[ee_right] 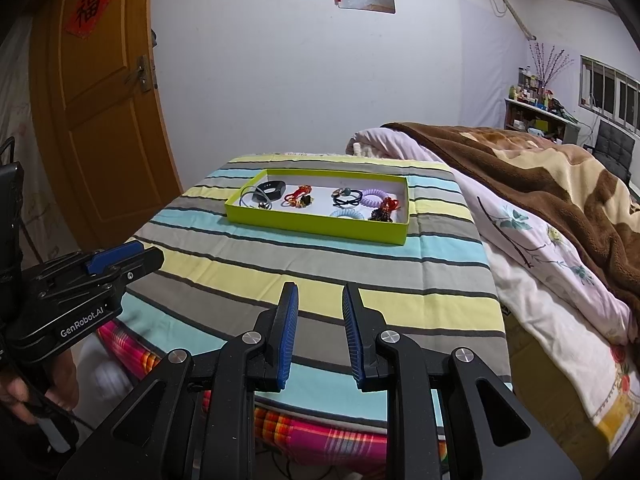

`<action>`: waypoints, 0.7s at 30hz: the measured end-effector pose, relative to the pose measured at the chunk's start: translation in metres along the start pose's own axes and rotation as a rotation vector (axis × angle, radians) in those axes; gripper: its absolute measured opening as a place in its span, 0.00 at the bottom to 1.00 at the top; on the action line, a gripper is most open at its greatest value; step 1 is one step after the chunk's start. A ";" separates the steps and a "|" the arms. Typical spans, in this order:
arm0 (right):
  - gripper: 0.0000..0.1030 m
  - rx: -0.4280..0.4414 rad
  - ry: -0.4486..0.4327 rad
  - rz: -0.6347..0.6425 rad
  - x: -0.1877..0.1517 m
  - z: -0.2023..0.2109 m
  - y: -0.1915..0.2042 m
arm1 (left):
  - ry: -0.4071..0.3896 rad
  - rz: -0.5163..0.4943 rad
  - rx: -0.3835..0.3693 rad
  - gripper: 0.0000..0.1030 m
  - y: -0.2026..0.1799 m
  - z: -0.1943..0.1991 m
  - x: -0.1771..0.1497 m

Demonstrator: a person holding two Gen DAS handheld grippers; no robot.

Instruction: Organize jewelry

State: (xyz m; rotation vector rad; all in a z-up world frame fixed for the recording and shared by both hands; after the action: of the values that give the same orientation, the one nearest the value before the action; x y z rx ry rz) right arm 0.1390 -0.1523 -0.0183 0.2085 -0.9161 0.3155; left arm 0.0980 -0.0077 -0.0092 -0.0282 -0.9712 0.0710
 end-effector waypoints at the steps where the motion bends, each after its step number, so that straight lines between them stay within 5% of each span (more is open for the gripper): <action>1: 0.23 -0.001 0.000 0.000 0.000 0.000 0.000 | 0.001 -0.001 -0.001 0.30 0.000 0.000 0.000; 21: 0.23 -0.002 0.005 0.000 -0.002 -0.002 -0.001 | 0.000 -0.014 0.020 0.30 0.000 -0.001 -0.002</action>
State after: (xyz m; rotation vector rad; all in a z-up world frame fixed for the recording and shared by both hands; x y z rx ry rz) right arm 0.1393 -0.1529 -0.0210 0.2059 -0.9117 0.3152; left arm 0.0974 -0.0081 -0.0112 -0.0027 -0.9706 0.0677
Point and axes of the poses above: each gripper's, at about its wrist camera, not at the fingertips, and z roughly against the way its jaws point, y to its left, x to its top, the point moved 9 cm from there along -z, roughly the way its jaws point
